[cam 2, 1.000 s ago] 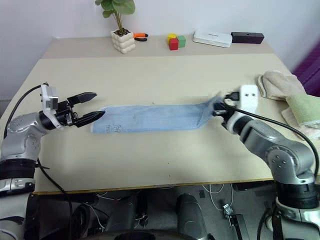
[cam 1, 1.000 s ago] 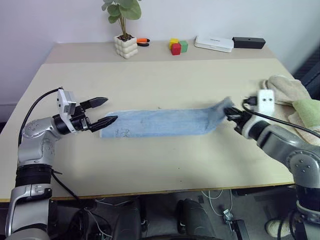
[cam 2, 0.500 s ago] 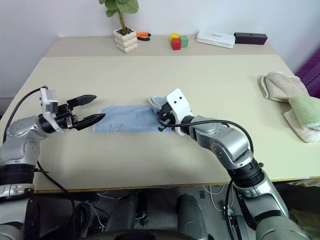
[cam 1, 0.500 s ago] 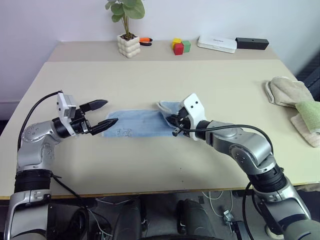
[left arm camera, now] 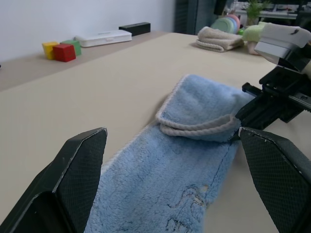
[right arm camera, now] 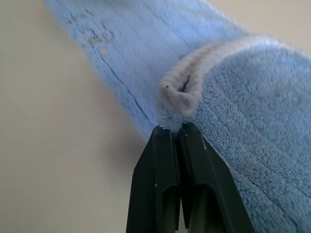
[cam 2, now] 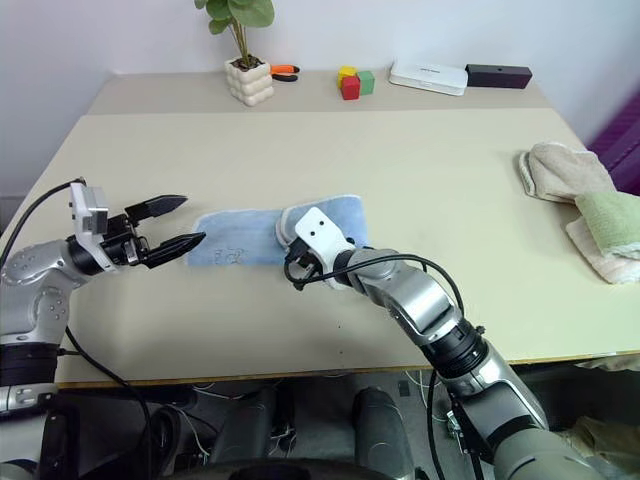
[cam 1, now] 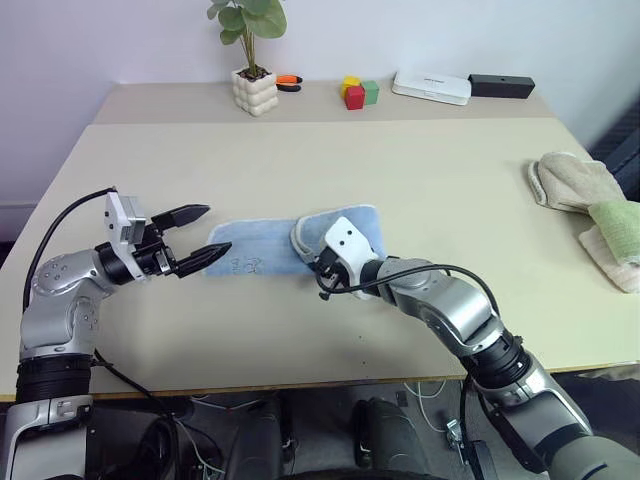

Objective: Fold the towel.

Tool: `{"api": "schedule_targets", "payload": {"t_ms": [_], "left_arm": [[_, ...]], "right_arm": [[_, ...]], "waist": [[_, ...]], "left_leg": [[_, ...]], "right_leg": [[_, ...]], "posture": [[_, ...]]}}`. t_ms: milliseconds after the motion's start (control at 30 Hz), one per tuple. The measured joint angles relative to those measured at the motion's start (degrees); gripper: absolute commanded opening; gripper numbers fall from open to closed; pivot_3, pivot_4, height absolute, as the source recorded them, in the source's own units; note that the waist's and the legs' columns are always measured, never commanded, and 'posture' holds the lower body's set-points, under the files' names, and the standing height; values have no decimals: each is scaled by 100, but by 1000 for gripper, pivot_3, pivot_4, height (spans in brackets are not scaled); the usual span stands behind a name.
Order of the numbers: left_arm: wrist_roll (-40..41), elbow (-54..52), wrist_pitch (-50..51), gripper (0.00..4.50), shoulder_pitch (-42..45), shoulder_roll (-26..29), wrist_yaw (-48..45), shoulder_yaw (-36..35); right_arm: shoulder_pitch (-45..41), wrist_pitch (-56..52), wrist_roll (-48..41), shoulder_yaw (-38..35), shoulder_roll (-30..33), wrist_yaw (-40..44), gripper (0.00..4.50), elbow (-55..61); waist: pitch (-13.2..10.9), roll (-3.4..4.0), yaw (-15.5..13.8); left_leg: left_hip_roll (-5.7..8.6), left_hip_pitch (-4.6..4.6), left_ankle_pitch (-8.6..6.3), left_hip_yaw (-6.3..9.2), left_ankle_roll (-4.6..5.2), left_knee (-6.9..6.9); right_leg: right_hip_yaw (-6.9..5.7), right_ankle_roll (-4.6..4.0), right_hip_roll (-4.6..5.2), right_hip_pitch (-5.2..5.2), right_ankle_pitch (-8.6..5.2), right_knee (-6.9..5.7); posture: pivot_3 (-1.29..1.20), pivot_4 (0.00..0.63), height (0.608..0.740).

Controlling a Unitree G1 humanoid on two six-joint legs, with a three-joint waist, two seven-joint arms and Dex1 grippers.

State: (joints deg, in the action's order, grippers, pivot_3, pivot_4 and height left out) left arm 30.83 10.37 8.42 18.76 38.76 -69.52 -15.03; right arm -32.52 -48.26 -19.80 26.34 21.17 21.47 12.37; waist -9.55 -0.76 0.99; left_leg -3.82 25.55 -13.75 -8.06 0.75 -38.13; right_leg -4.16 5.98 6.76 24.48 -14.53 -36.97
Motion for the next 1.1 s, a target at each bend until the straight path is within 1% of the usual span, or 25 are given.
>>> {"api": "schedule_targets", "payload": {"t_ms": [33, 100, 133, 167, 200, 233, 267, 367, 467, 533, 567, 633, 733, 767, 800, 867, 967, 1033, 1100], "left_arm": [[0, 1, -1, 4500, 0, 0, 0, 0], [0, 2, -5, 4500, 3, -2, 1, 2], [0, 2, -5, 4500, 11, -3, 0, 5], [0, 2, -5, 4500, 15, -3, 0, 5], [0, 4, -5, 4500, 17, -3, -5, 5], [0, 11, -5, 4500, 17, -2, -15, 5], [1, 18, -5, 4500, 18, -2, -25, 6], [1, 77, -5, 4500, 65, -2, -81, 19], [-3, 137, -19, 4500, 212, -3, -129, 33], [-13, 204, -47, 4500, 273, -3, -138, 40], [-21, 244, -54, 4500, 294, -5, -140, 55], [-30, 300, -62, 4500, 302, -17, -142, 71], [-32, 306, -63, 4500, 303, -20, -140, 75], [-32, 307, -63, 4500, 302, -20, -138, 76], [-33, 306, -63, 4500, 302, -20, -136, 77], [-33, 299, -64, 4500, 307, -41, -133, 88], [-36, 294, -64, 4500, 303, -54, -123, 103], [-36, 293, -64, 4500, 284, -52, -109, 96], [-36, 282, -64, 4500, 277, -53, -85, 97]], "right_arm": [[-1, -1, 48, -20, -105, -16, 1222, -59], [0, -39, 37, -259, -367, -93, 2255, -170], [-12, -43, 39, -393, -463, -96, 2850, -150], [-18, -43, 49, -411, -437, -43, 3250, -113], [-10, -53, 49, -402, -354, 70, 3844, -63], [11, -82, 46, -357, -202, 242, 4257, 40], [41, -117, 45, -281, 6, 455, 4387, 193], [51, -113, 26, -284, 410, 944, 4387, 388], [-96, -72, -261, -895, 340, 1179, 4387, 366], [-325, 142, -290, -1266, 236, 1166, 4387, 251], [-426, 280, -212, -1349, 227, 1093, 4161, 113], [-518, 531, 72, -1459, 101, 800, 3573, -390], [-443, 1030, 606, -1340, -16, 489, 2106, -1194], [-392, 1207, 705, -1345, -114, 427, 1469, -1379], [-365, 1374, 756, -1374, -255, 360, 1078, -1544], [-307, 1841, 880, -1400, -575, 194, 22, -1946], [-97, 2598, 1183, -1377, -762, 6, 22, -2511], [74, 3118, 1373, -1378, -830, -90, 22, -2887], [88, 3419, 1430, -1398, -920, -84, 22, -3048]], "waist": [[0, 0, 0], [0, 0, 1], [0, 0, -1], [0, 0, -8], [0, 0, -18], [0, 0, -23], [0, 0, -26], [0, -1, -9], [-1, 0, -9], [-1, 0, 0], [-1, 0, -1], [0, -2, 3], [-1, -1, -4], [-1, -1, 5], [-1, -1, 11], [-1, 0, 34], [-1, 0, 24], [-1, 0, 6], [1, -3, 22]], "left_leg": [[0, 0, 0, 0, 0, 0], [0, 1, 1, -1, -2, 0], [0, 1, 1, -1, -2, 0], [0, 1, 1, -1, -2, 0], [1, 1, 0, -2, -1, 0], [1, 2, 0, -2, -1, 0], [1, 2, 0, 0, 0, 0], [0, -2, 0, 1, -1, 0], [0, -1, 1, 1, -3, 1], [0, -3, 1, -1, -3, 2], [0, -3, 1, -2, -3, 3], [0, -3, 1, -9, -3, 4], [2, -1, 2, -22, -4, 3], [1, 0, 2, -23, -5, 4], [1, -1, 3, -23, -6, 5], [-1, -4, 7, -25, -13, 10], [0, -3, 22, -27, -39, 11], [1, -3, 24, -29, -41, 9], [-1, -10, 24, -25, -41, 8]], "right_leg": [[0, 0, 0, 0, 0, 0], [-1, 0, 0, 1, 0, -1], [-1, 0, 0, 1, 0, -1], [-1, 0, 0, 0, 0, 0], [-1, 0, 1, -1, 0, 1], [-1, 0, 1, -1, 0, 2], [-1, 0, 1, -1, 0, 2], [-1, -1, 0, 0, 0, -1], [-2, 0, -1, 1, 0, -1], [-2, 0, -1, 0, 0, -1], [-2, 0, -1, 0, 0, -1], [-3, 0, -1, -1, 0, 0], [-3, 0, 0, 0, 0, 1], [-3, 0, 0, 2, 0, 0], [-3, 0, -1, 2, 0, 0], [-3, 1, -4, 2, 0, -1], [-3, 1, -4, 1, 0, 1], [-3, 2, -2, -1, 0, 1], [-2, 1, -4, -5, 0, -1]], "posture": [[0, 150, 735], [0, 150, 735], [0, 150, 735], [0, 150, 735], [0, 150, 735], [0, 150, 735], [0, 150, 735], [0, 150, 735], [0, 150, 735], [0, 150, 735], [0, 150, 735], [0, 150, 735], [0, 150, 735], [0, 150, 735], [0, 150, 735], [0, 150, 735], [0, 150, 735], [0, 150, 735], [0, 150, 735]]}}
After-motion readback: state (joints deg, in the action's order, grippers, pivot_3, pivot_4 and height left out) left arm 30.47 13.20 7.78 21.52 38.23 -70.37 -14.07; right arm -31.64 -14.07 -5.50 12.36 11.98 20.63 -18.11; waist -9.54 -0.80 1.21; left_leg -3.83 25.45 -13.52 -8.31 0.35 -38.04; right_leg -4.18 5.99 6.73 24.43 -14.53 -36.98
